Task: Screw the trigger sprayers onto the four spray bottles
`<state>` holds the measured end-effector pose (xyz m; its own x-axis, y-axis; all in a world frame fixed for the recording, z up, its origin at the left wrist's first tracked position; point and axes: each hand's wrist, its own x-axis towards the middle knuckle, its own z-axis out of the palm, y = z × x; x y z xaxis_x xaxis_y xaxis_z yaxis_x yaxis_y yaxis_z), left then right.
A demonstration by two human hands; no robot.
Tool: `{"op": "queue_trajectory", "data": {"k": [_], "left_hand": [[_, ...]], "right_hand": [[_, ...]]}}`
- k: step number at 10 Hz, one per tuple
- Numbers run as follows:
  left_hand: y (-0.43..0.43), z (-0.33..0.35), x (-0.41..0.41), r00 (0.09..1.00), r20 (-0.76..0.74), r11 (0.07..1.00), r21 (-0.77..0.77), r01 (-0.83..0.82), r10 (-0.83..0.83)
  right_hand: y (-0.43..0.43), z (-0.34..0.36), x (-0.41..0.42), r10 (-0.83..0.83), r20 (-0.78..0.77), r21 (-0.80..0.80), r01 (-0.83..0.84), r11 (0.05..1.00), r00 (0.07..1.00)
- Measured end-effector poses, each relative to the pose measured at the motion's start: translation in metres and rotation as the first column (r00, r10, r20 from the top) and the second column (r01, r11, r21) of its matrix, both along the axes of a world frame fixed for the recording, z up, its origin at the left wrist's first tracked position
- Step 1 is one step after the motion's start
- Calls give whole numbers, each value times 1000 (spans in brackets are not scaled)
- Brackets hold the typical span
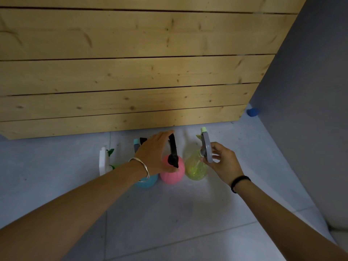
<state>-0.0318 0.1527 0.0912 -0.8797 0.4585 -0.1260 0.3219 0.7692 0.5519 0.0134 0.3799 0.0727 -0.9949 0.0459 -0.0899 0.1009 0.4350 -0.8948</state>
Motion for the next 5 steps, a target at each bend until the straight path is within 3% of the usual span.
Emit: {"op": "queue_trajectory", "data": {"k": [3,5], "left_hand": [[0,0,-1,1000,8,1000,-10,-3,3],[-1,7,0,1000,13,999,-27,18,-18]], "right_hand": [[3,-1,4,30,-15,86,-28,996,999],[11,-2,7,42,70,99,-48,994,997]]}}
